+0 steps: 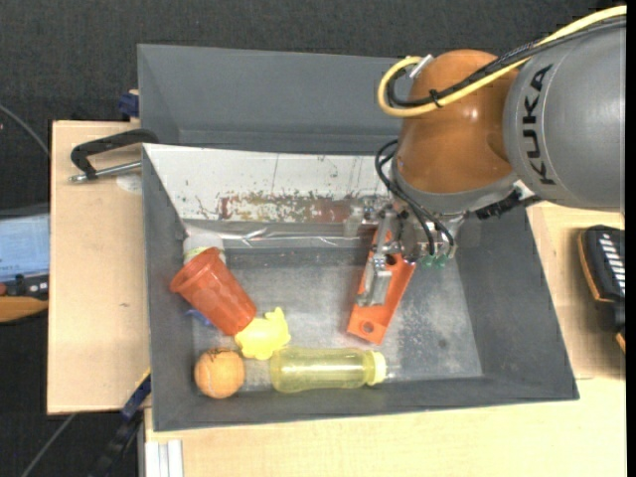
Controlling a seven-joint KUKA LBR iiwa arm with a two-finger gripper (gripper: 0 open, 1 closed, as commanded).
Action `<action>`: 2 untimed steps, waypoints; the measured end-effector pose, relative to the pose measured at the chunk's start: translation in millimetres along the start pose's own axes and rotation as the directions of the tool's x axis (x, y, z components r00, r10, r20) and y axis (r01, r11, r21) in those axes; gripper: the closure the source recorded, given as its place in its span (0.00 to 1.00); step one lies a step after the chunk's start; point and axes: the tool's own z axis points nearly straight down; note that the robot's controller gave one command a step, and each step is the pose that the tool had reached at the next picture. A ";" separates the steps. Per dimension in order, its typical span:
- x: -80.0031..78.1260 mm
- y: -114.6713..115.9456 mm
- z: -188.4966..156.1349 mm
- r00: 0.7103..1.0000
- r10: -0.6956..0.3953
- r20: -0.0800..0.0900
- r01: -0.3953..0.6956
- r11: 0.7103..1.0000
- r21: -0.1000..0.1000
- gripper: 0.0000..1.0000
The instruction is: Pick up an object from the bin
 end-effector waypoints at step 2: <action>3.5 -32.6 46.8 0.989 -0.149 0.008 0.149 0.989 0.000 0.00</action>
Offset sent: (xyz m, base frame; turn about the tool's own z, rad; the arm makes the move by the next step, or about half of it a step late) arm -0.0135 -0.0840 -0.1265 -0.3671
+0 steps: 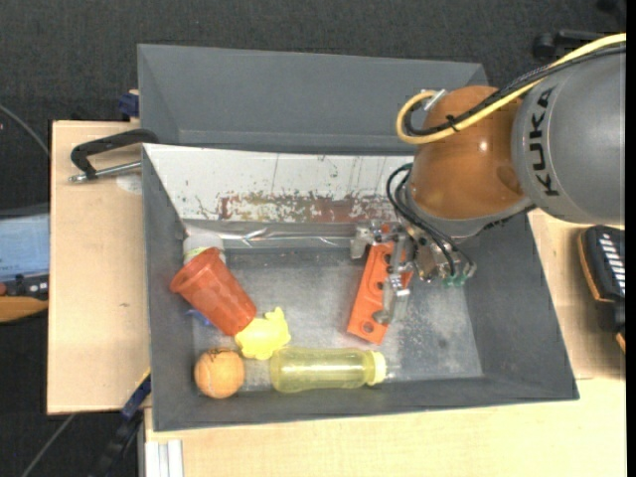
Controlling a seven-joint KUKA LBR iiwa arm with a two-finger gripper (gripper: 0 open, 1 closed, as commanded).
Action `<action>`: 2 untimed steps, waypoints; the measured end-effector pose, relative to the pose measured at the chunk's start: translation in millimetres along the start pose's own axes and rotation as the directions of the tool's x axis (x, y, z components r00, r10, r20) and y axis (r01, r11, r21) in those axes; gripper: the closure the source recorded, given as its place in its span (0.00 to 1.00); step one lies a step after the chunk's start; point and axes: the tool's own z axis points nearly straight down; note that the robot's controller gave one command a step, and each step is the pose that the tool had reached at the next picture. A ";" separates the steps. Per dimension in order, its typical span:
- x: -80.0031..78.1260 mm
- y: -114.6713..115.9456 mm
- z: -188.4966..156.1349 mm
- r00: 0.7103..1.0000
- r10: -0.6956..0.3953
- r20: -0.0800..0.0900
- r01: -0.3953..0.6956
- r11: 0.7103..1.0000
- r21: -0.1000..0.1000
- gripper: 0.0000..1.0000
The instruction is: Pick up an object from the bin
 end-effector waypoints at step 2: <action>-13.3 -18.4 20.7 0.763 -0.646 0.006 0.646 0.763 0.003 0.00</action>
Offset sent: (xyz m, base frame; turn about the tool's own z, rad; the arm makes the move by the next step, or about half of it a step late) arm 0.0206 -0.0230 -0.0217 -0.7155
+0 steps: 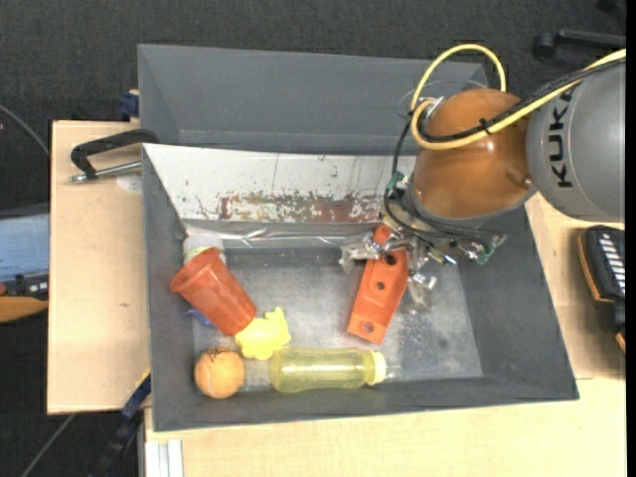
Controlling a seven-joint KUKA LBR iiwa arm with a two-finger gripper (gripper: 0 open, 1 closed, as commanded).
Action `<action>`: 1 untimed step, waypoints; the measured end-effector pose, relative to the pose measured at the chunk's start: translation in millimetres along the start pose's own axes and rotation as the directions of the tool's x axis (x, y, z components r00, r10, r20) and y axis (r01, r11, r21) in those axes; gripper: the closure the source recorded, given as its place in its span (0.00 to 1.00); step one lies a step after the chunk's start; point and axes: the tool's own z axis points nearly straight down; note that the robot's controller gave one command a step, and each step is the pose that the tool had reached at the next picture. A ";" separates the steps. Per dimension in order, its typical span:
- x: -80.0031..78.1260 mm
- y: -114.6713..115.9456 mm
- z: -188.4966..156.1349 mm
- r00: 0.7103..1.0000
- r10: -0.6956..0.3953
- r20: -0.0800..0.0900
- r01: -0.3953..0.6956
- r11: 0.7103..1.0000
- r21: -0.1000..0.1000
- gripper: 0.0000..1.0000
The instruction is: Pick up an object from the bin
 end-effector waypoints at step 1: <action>-2.6 -15.0 36.3 0.995 -0.095 -0.002 0.095 0.995 -0.001 0.00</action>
Offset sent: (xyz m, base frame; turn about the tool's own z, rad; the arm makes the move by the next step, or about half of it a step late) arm 0.0189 -0.0089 -0.0590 -0.4191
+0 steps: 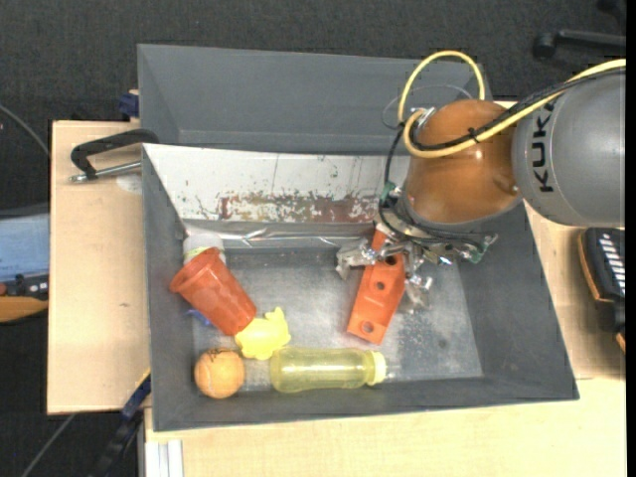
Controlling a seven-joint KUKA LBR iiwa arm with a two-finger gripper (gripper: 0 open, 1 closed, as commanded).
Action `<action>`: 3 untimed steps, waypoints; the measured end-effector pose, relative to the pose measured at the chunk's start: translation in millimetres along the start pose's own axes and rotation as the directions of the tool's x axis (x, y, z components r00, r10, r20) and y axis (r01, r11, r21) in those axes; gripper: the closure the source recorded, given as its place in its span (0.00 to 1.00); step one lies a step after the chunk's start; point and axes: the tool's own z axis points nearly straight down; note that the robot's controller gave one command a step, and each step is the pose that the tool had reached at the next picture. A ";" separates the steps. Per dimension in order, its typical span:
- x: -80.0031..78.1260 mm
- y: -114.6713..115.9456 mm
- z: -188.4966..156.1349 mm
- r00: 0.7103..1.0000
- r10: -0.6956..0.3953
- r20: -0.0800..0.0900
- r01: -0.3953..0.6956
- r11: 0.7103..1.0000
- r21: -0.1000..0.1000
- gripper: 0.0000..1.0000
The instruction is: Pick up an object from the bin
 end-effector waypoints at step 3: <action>-2.8 -2.4 9.2 0.950 -0.313 0.005 0.313 0.950 -0.006 1.00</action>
Offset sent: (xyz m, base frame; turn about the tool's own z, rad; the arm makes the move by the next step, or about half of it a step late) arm 0.0000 0.0000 0.0000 0.0000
